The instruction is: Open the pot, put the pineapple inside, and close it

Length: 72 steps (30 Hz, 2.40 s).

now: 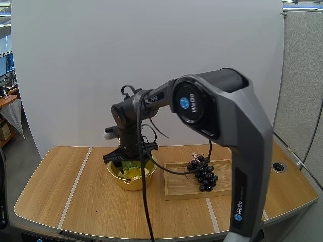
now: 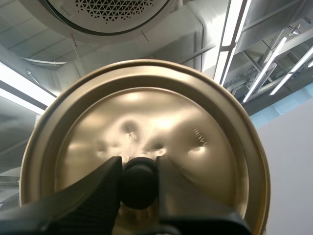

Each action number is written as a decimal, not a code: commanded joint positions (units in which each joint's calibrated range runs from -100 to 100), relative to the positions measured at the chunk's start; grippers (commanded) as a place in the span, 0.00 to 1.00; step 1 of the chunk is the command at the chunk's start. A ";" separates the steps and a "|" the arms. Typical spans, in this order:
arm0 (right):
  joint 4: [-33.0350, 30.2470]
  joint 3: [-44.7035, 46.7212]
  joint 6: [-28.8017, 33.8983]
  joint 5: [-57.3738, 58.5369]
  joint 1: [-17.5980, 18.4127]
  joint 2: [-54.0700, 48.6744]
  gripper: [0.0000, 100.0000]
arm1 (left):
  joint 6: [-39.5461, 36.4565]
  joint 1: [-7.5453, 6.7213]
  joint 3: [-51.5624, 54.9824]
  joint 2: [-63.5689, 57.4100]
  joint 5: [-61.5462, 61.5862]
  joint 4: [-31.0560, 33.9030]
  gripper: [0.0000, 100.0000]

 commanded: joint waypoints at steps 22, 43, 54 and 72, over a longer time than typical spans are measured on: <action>-0.22 -0.43 -2.39 24.60 -0.29 -38.40 1.00 | -0.69 -0.17 -0.06 -0.15 -1.73 0.40 0.00; 2.59 25.72 -6.96 21.92 -0.29 -66.33 1.00 | -0.69 -0.17 -0.06 -0.15 -1.73 0.40 0.00; 3.64 31.33 -8.62 19.37 -0.71 -71.79 0.11 | -0.69 -0.17 -0.06 -0.15 -1.73 0.40 0.00; -1.71 31.33 -7.71 14.02 -0.71 -72.46 0.00 | -0.69 -0.17 -0.06 -0.15 -1.73 0.40 0.00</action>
